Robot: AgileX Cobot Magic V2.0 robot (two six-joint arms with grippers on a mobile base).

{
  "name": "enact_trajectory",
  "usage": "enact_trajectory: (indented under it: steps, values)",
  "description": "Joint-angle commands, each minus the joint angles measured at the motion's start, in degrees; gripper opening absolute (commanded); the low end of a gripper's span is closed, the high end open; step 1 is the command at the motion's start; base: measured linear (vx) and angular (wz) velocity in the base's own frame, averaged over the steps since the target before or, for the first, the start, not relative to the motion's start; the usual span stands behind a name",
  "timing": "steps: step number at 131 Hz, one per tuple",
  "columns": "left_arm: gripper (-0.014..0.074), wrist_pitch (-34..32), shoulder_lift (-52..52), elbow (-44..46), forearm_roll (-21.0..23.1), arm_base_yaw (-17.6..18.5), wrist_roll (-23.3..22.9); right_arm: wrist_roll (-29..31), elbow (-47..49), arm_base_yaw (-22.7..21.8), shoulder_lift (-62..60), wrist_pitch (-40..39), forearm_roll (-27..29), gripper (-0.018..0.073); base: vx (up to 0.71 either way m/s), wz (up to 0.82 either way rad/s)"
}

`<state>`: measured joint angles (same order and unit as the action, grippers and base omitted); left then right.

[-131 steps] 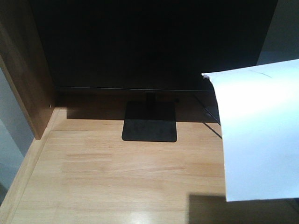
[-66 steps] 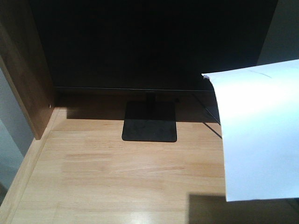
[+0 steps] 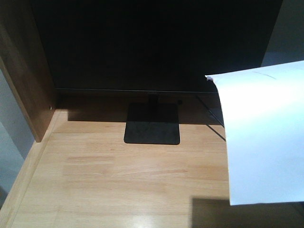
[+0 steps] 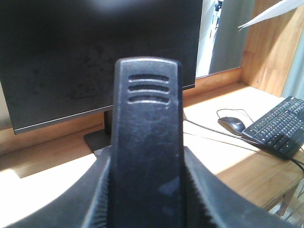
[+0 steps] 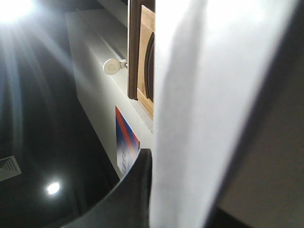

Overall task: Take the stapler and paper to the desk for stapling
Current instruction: 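Hold stapler and paper above the desk while approaching the monitor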

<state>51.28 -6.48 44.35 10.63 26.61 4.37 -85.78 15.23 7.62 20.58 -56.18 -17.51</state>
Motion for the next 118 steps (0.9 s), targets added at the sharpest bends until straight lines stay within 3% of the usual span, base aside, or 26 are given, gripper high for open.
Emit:
enact_trajectory:
  steps: [1,27,77,98,118]
  values:
    - [-0.0006,-6.2,-1.0,1.5,1.0,0.2,-0.2,0.4,1.6,-0.4,0.5,-2.0,0.4,-0.0002,0.0,0.0]
    - [-0.0006,-6.5,-1.0,1.5,1.0,0.2,-0.2,0.4,1.6,-0.4,0.5,-2.0,0.4,-0.0002,0.0,0.0]
    - [-0.0006,-14.8,-4.5,1.4,1.0,0.2,1.0,0.4,1.6,-0.4,0.5,-2.0,0.4,-0.0002,0.0,0.0]
    - [-0.0006,-18.5,-12.2,1.4,3.6,0.2,7.9,0.4,1.6,-0.4,0.5,-2.0,0.4,-0.0002,0.0,0.0]
    - [-0.0006,-22.3,-21.4,1.4,11.0,0.2,18.5,0.4,1.6,-0.4,0.5,-2.0,0.4,-0.0002,0.0,0.0]
